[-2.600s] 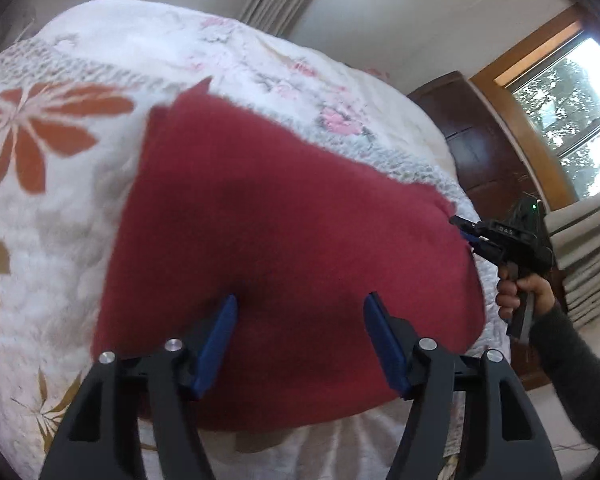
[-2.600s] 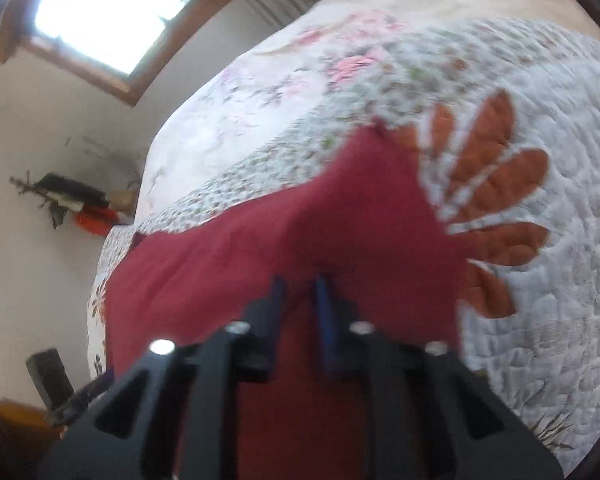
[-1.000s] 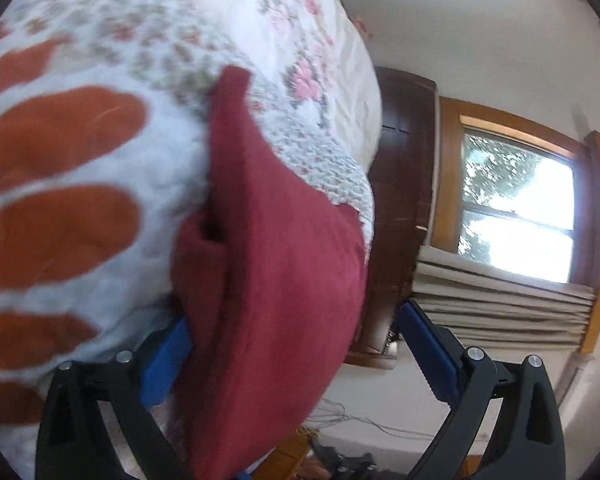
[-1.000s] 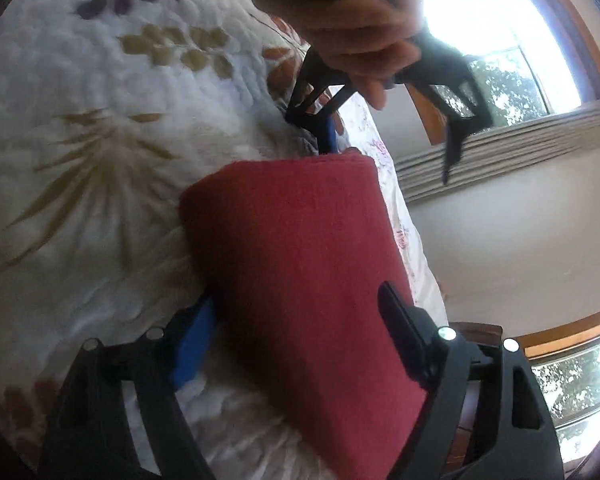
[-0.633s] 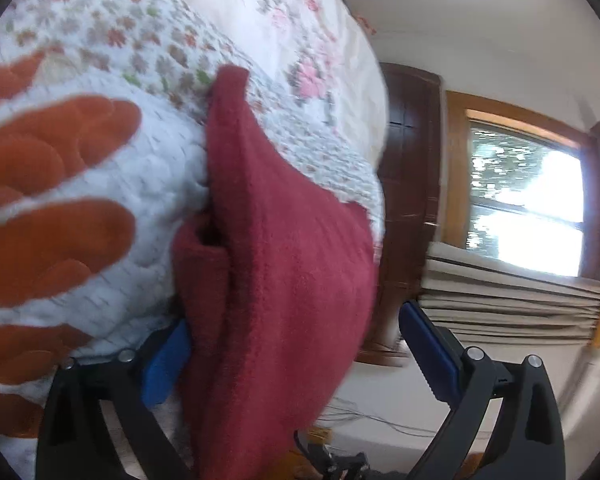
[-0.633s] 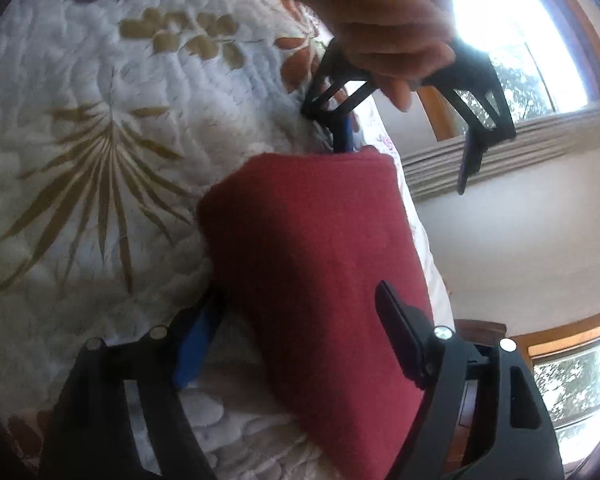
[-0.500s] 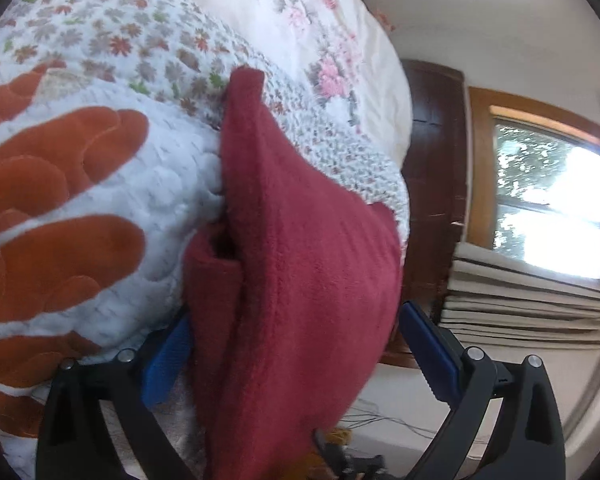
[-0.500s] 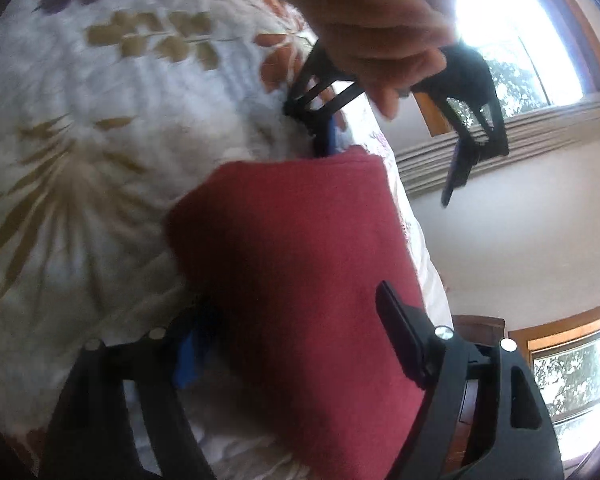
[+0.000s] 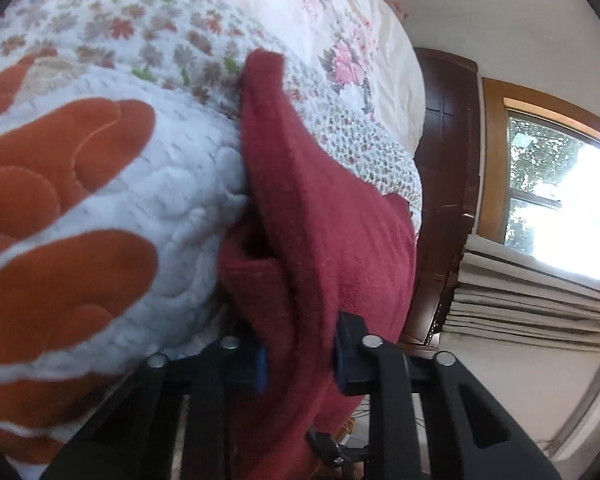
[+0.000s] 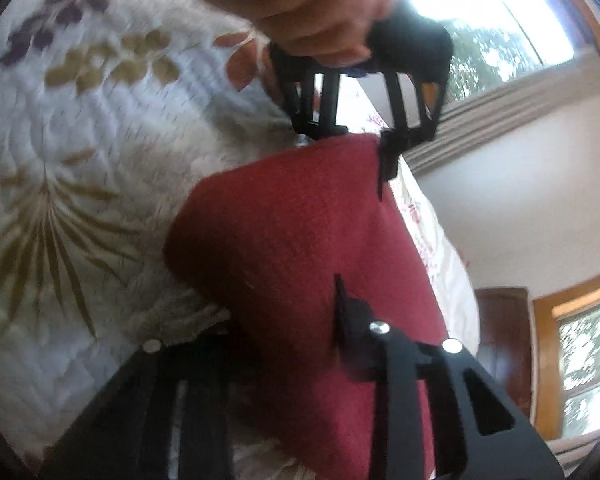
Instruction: Fold small clothes
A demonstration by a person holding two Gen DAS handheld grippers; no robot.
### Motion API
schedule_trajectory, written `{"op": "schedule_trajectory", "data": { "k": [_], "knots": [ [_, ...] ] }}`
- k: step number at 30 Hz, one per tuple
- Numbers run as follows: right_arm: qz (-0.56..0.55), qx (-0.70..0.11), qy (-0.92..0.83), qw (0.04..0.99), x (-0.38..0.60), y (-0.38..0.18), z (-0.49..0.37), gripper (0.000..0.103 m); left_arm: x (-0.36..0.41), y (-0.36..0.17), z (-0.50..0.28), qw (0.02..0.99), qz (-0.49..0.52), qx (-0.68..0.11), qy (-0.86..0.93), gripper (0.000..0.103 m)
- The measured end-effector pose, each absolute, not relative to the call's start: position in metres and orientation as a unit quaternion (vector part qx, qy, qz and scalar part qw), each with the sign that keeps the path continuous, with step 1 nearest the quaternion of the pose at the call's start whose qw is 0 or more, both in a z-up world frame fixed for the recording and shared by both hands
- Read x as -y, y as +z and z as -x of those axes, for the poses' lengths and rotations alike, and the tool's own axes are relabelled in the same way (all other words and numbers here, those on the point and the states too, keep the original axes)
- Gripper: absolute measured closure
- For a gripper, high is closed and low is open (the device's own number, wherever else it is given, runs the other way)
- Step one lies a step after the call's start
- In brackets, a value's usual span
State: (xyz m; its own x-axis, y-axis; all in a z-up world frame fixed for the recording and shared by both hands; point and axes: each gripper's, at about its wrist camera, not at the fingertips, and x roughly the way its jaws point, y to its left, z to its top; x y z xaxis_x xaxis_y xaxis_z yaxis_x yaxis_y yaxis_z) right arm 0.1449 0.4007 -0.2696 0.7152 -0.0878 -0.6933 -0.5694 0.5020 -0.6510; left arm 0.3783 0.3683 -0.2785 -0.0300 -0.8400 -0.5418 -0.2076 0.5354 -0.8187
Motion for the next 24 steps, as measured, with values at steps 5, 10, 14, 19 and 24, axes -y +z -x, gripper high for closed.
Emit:
{"op": "schedule_trajectory", "data": {
  "k": [5, 10, 14, 19, 24],
  "knots": [
    [0.422, -0.356, 0.151, 0.82, -0.398, -0.239, -0.155, 0.08, -0.367, -0.251, -0.377, 0.586, 0.402, -0.645, -0.281, 0.086],
    [0.387, -0.356, 0.154, 0.836, -0.398, -0.213, -0.157, 0.082, -0.366, -0.216, -0.378, 0.596, 0.398, -0.633, -0.293, 0.086],
    [0.345, -0.356, 0.147, 0.856, -0.386, -0.188, -0.161, 0.083, -0.36, -0.193, -0.381, 0.604, 0.388, -0.63, -0.295, 0.086],
    [0.29, -0.352, 0.14, 0.879, -0.358, -0.157, -0.169, 0.084, -0.336, -0.164, -0.389, 0.616, 0.37, -0.628, -0.297, 0.086],
    [0.246, -0.348, 0.139, 0.894, -0.331, -0.131, -0.163, 0.084, -0.308, -0.138, -0.4, 0.628, 0.345, -0.631, -0.299, 0.086]
  ]
}}
